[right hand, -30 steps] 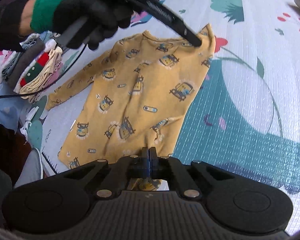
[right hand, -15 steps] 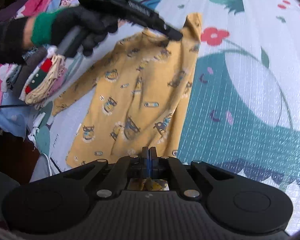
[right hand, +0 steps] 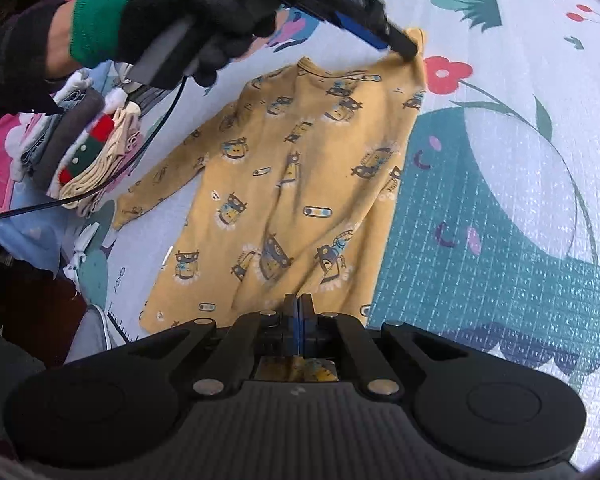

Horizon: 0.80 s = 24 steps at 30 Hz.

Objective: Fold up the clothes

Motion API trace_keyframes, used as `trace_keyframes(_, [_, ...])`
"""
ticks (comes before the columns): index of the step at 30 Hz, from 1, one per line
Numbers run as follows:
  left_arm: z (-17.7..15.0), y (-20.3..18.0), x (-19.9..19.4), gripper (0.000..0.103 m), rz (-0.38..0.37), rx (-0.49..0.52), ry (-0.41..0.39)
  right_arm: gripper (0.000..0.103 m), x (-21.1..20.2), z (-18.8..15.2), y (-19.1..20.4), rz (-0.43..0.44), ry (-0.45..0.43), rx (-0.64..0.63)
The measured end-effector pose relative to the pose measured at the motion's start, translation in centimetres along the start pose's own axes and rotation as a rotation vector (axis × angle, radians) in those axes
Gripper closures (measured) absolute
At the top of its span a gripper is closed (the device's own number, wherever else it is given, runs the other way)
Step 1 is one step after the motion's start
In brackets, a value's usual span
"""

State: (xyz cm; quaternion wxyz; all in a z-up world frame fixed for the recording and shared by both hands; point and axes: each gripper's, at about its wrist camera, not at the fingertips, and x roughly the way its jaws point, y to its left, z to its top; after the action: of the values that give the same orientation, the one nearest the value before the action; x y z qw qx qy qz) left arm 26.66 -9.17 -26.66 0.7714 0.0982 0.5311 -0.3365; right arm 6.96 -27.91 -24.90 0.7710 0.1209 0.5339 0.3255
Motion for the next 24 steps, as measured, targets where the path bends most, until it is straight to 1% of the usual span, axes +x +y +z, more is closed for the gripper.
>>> trace_keyframes(1, [-0.3,0.6,0.1,0.088,-0.033,-0.028,0.01,0.1,0.0,0.0,0.0,0.003,0.001,0.003])
trace_keyframes(2, [-0.5,1.0,0.1,0.095,-0.056,-0.047,0.008,0.099,0.0,0.0,-0.1,0.006,0.001,0.006])
trace_keyframes(4, [-1.0,2.1,-0.2,0.097,-0.118,-0.089,-0.005,0.099,-0.1,0.0,-0.2,0.012,-0.001,0.012])
trace_keyframes(6, [-1.1,3.2,-0.9,0.097,-0.149,-0.127,-0.016,0.099,-0.3,0.0,-0.3,0.021,-0.008,0.015])
trace_keyframes(8, [-1.2,3.7,-1.5,0.097,-0.179,-0.145,-0.034,0.099,-0.7,0.1,-0.2,0.037,-0.021,0.014])
trace_keyframes(11, [-1.5,4.3,-1.6,0.097,-0.158,-0.142,-0.026,0.1,-1.2,0.3,0.3,0.048,-0.032,-0.008])
trace_keyframes(13, [-1.8,4.6,-0.6,0.097,-0.141,-0.161,-0.007,0.099,-0.7,0.5,0.2,0.014,-0.016,-0.021])
trace_keyframes(16, [-1.8,4.5,0.3,0.097,-0.127,-0.178,-0.005,0.099,0.4,0.1,-1.6,-0.016,0.024,0.048])
trace_keyframes(19, [-1.5,4.2,0.4,0.097,-0.115,-0.157,-0.009,0.1,0.3,-0.4,-2.7,-0.011,0.024,0.102])
trace_keyframes(24, [-1.9,4.3,-0.3,0.096,-0.118,-0.132,-0.014,0.099,0.1,-0.7,-2.4,-0.012,0.022,0.079])
